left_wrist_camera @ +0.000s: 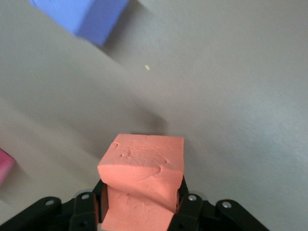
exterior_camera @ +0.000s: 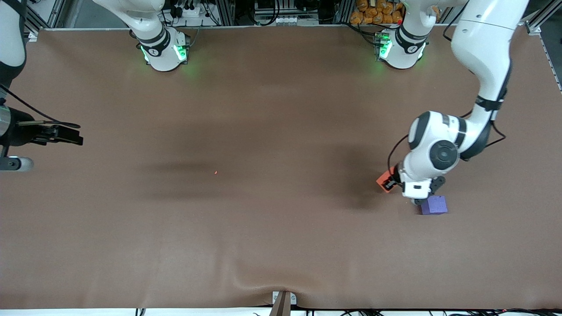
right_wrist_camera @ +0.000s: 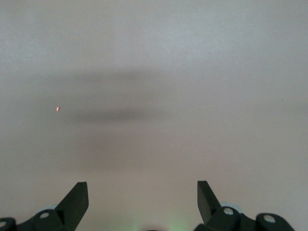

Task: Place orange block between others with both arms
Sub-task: 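Lower the orange cube between the pink and purple cubes, open left gripper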

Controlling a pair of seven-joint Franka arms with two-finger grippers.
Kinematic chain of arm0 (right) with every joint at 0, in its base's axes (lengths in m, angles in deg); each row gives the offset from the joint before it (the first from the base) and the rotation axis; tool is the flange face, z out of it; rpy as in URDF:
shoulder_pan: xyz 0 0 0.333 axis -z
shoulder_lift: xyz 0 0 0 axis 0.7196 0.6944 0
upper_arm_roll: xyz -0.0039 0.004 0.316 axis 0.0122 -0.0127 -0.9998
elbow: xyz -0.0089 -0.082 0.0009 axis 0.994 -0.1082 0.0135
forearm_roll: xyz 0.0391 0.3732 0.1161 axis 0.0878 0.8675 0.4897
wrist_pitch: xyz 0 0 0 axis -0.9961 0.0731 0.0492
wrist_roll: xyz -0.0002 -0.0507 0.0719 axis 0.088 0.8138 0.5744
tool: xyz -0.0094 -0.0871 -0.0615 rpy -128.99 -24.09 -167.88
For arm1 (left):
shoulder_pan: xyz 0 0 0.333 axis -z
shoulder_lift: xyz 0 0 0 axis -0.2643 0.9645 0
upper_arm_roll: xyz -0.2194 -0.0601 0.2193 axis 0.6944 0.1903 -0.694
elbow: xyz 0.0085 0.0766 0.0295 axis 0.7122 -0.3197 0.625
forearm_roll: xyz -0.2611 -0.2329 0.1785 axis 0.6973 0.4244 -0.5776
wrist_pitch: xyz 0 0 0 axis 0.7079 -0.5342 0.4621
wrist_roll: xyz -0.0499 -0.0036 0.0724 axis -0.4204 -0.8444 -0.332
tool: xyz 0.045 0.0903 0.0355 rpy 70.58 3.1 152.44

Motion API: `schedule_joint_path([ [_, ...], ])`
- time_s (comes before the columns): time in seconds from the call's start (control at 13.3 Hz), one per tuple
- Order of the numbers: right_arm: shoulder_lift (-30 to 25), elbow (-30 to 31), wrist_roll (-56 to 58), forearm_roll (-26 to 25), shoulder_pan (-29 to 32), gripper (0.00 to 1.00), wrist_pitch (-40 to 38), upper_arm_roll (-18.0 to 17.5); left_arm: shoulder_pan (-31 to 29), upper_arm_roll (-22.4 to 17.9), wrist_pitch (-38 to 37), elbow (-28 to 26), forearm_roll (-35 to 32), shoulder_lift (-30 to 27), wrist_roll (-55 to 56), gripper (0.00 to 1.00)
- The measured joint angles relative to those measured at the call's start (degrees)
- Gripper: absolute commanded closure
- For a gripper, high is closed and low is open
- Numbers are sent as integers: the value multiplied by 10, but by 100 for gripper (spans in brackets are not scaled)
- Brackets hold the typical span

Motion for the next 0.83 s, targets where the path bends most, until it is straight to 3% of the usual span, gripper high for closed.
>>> schedule_joint_path([
  [0.45,-5,71,0,0,-5,0,15,-2,-56,0,-39,3,-40,0,-216,87],
  [0.83,-9,76,-4,-1,-3,0,35,3,-101,0,-50,-4,-41,0,-383,86],
])
